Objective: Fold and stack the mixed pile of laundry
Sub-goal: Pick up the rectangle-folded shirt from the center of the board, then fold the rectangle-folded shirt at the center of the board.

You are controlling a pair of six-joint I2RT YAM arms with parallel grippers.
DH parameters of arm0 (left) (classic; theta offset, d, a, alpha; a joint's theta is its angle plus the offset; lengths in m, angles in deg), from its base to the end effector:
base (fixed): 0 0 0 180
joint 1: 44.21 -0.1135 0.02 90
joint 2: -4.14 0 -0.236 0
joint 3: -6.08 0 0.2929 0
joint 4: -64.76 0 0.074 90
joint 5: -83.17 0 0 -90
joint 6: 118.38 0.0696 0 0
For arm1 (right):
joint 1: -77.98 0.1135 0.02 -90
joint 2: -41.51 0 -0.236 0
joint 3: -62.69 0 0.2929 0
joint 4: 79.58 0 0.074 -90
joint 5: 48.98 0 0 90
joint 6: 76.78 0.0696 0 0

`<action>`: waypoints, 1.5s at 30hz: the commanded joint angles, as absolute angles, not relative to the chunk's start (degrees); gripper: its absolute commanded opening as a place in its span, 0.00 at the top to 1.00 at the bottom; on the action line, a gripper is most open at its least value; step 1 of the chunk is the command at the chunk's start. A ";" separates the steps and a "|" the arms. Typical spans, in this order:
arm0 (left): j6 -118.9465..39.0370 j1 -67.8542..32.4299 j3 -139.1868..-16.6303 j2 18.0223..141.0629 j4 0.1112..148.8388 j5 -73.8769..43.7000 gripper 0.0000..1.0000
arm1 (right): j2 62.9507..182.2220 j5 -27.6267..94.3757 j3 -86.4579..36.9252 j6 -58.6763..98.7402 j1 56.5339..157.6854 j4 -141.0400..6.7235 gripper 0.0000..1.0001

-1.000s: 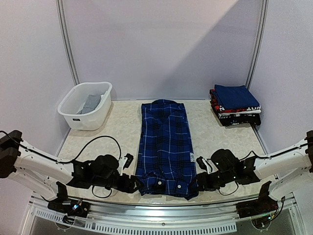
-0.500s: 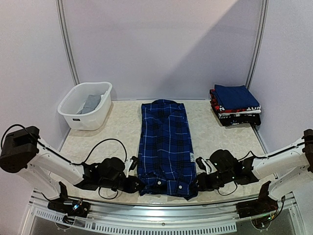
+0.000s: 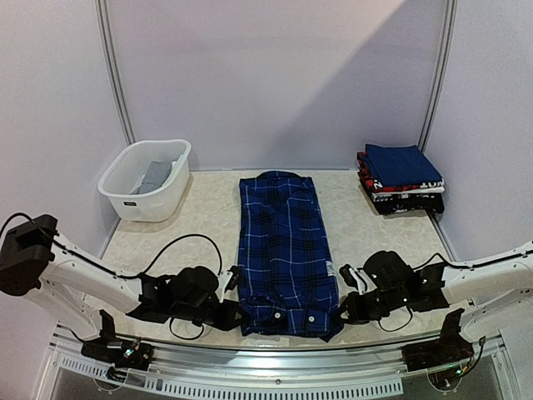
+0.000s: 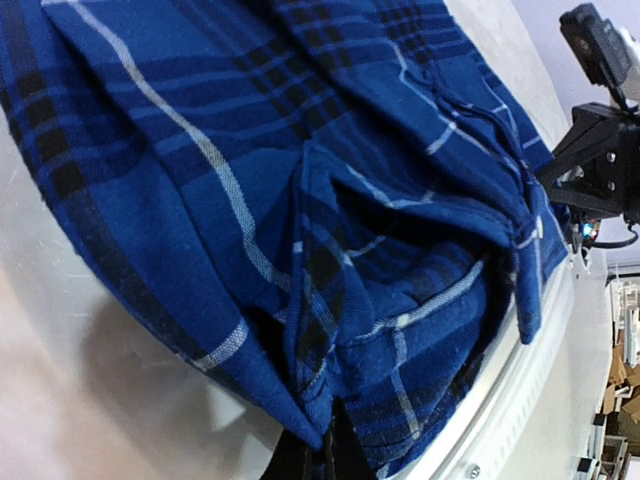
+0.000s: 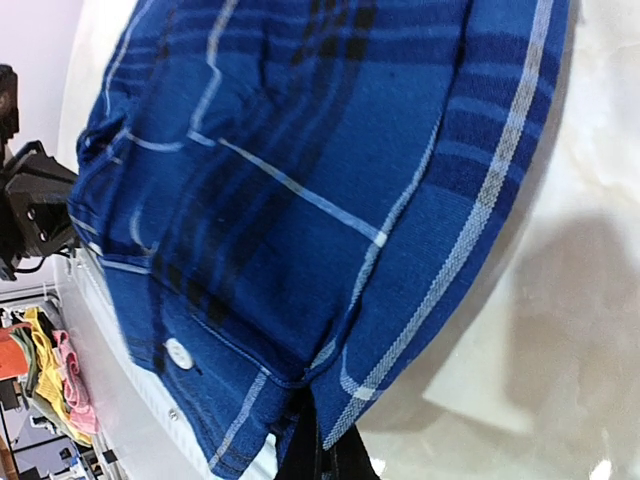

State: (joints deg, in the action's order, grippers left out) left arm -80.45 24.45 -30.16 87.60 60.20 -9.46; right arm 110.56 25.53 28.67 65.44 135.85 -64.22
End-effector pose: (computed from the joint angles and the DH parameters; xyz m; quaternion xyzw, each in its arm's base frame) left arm 0.1053 -0.2784 0.0357 0.1412 0.9047 -0.3593 0.1802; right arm 0.1254 0.2346 0.0571 -0.0916 0.9289 0.3478 0.0884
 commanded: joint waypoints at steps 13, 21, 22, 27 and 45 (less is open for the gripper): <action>-81.07 29.09 -37.11 80.94 73.23 -5.29 1.00 | 97.14 29.05 20.67 62.47 136.68 -46.82 1.00; -80.79 31.23 -40.54 74.09 81.52 -2.91 1.00 | 94.81 33.21 14.72 61.32 140.55 -40.29 1.00; -80.45 31.62 -40.85 73.43 82.26 -2.43 1.00 | 94.71 33.92 13.61 61.29 141.23 -39.49 1.00; -79.12 31.95 -40.98 72.96 84.15 0.34 1.00 | 95.02 37.75 12.17 61.21 141.85 -38.66 1.00; -73.04 24.36 -47.86 79.59 83.83 13.45 1.00 | 111.63 60.22 1.47 64.55 141.73 -40.79 1.00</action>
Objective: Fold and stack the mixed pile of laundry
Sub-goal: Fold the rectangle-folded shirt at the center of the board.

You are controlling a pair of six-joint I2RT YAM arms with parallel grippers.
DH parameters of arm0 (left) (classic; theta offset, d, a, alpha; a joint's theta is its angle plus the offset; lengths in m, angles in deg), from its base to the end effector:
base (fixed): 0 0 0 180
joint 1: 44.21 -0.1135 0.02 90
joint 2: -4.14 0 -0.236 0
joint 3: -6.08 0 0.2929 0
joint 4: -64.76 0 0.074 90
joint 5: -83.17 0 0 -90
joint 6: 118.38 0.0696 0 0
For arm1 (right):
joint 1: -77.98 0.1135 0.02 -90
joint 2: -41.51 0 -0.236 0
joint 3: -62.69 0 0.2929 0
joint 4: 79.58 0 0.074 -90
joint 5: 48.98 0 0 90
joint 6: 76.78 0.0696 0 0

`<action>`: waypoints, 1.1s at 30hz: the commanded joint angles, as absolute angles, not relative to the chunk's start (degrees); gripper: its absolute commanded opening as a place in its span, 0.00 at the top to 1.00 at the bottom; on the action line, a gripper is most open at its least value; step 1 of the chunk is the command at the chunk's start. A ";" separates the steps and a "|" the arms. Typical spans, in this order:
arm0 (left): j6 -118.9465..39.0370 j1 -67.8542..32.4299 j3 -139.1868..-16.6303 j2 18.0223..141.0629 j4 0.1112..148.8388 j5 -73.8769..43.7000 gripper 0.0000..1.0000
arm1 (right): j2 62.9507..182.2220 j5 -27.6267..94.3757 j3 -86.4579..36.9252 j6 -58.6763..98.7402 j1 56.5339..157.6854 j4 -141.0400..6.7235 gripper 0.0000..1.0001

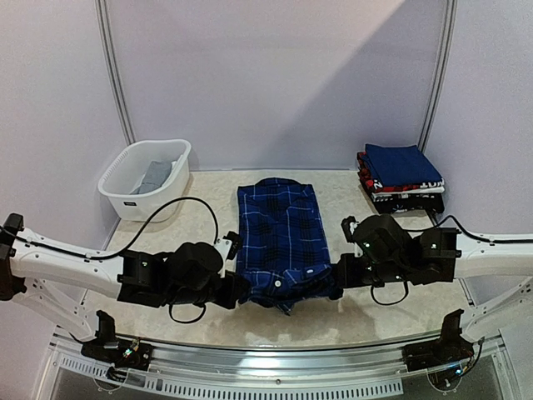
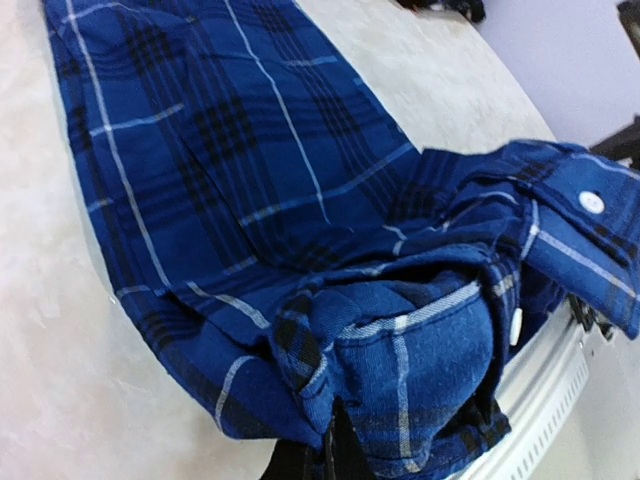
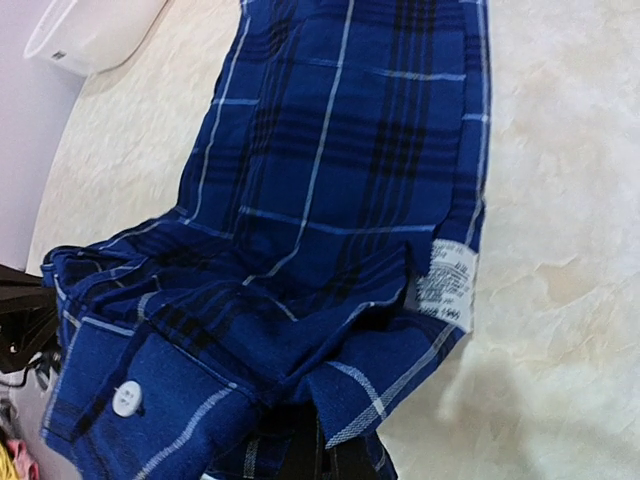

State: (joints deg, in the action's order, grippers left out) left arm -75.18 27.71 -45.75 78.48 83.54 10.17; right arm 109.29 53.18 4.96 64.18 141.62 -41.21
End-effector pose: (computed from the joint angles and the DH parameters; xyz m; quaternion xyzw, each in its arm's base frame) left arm 0.1225 -0.3098 0.1359 0.1364 0.8927 -0.2823 0.3237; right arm 0.1523 0.2743 0.1746 -0.0653 0.9281 0.2435 0.2740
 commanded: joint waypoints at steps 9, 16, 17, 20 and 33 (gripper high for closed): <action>-70.22 16.93 -52.69 81.88 82.30 12.78 1.00 | 117.35 65.00 -6.09 59.46 137.40 -38.84 1.00; -68.29 10.70 -57.22 87.15 82.48 9.98 1.00 | 119.88 61.84 -8.75 54.19 132.42 -41.69 1.00; -68.22 9.93 -57.56 88.03 81.74 9.02 1.00 | 120.50 61.91 -9.28 53.75 131.94 -41.88 1.00; -67.80 7.62 -59.39 91.33 81.03 7.35 1.00 | 122.39 61.20 -10.38 52.15 129.80 -43.21 1.00; -64.57 0.09 -63.73 100.02 77.60 -0.37 1.00 | 133.38 57.80 -16.24 46.07 123.93 -48.44 1.00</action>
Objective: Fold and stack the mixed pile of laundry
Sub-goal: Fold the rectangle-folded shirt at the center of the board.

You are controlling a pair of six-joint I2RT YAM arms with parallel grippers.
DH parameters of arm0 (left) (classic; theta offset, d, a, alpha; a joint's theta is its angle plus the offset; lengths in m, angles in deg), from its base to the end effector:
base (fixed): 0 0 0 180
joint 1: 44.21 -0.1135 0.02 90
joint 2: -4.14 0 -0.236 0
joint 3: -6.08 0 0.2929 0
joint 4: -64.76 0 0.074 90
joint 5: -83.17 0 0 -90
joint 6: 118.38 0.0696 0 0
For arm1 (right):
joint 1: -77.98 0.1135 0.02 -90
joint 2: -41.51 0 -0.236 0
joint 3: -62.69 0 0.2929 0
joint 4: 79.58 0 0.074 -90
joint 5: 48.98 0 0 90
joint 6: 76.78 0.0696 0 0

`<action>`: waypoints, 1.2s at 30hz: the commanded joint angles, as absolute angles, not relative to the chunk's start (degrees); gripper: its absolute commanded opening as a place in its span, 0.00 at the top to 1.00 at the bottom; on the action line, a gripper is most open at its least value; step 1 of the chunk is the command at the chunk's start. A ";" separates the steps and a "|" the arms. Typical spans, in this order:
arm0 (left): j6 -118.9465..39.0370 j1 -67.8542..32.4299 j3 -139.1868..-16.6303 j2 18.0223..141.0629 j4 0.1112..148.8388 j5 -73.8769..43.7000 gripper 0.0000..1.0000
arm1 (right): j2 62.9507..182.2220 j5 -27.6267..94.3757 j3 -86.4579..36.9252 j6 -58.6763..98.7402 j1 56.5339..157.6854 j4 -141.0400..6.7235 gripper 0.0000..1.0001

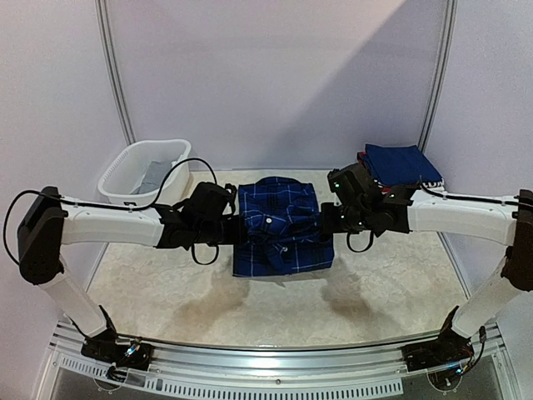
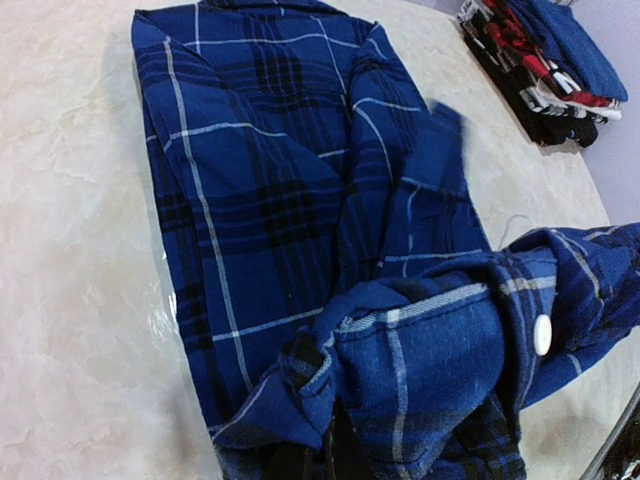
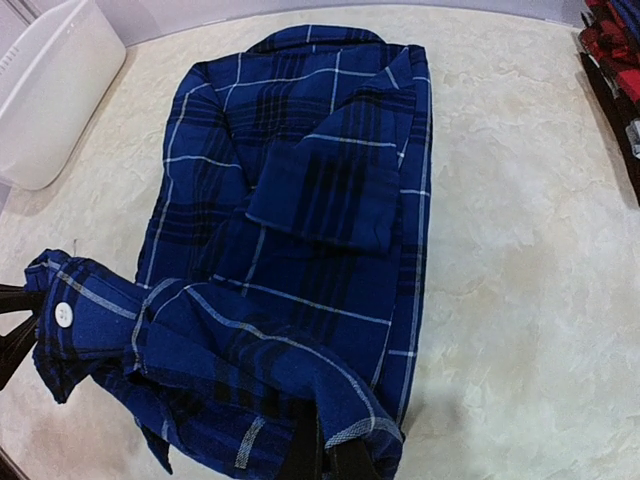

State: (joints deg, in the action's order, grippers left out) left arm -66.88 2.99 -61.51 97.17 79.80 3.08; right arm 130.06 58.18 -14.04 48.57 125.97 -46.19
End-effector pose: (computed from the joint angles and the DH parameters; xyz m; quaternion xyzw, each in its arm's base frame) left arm 0.2842 -0.2893 0.1308 0.0325 0.9048 -0.2263 0.3592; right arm 0.2828 0.2832 0.1897 -0.0441 0.9149 0.1474 0.3731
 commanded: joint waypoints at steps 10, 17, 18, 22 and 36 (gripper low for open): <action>-64.41 -5.32 -67.72 110.57 73.17 -7.91 1.00 | 142.76 57.90 -20.68 43.99 120.43 -49.81 1.00; -64.94 -7.38 -70.04 115.35 72.44 -9.51 0.96 | 149.33 57.32 -24.47 43.73 118.08 -50.18 1.00; -65.12 -7.65 -70.17 115.81 72.23 -9.69 0.96 | 150.38 56.79 -24.86 43.52 117.79 -50.66 1.00; -65.68 -8.32 -70.21 116.35 71.91 -9.43 0.95 | 153.59 56.17 -27.17 42.46 117.33 -51.28 0.99; -63.97 -8.25 -67.21 109.14 71.73 -7.07 0.26 | 154.66 52.75 -33.33 37.39 115.55 -51.10 0.51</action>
State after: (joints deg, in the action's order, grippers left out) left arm -65.43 -7.92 -69.18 114.79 72.33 -8.39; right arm 157.12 54.29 -29.23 40.83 116.00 -51.20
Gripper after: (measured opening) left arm 0.590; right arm 0.373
